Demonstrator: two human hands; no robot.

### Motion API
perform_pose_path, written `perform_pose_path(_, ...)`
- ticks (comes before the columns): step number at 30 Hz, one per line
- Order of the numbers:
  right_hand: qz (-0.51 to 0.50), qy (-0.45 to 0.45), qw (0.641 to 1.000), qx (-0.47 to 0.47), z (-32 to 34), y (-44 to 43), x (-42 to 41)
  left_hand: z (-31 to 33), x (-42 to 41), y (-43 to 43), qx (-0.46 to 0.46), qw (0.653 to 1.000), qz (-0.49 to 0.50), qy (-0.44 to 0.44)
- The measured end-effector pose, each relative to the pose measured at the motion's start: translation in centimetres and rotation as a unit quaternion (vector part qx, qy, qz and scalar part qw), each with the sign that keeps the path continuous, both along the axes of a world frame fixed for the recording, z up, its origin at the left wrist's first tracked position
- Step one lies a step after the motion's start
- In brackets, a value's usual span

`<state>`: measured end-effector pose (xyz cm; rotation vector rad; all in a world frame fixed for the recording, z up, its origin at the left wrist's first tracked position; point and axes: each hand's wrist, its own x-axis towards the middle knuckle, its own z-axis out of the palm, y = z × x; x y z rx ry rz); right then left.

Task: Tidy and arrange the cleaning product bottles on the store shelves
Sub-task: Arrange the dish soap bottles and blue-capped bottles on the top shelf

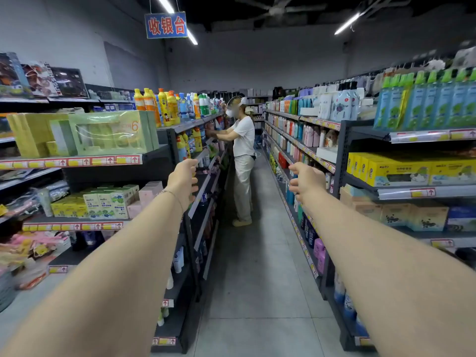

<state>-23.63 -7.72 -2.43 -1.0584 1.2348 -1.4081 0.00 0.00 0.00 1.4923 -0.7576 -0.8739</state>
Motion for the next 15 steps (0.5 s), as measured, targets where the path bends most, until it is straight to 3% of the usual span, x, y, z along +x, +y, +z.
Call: perform_pose_path(15, 0.017, 0.029, 0.999, -0.027, 1.5, -21.0, 7.8, 0.7, 6.2, -21.2, -0.016, 1.000, 0.017, -0.005)
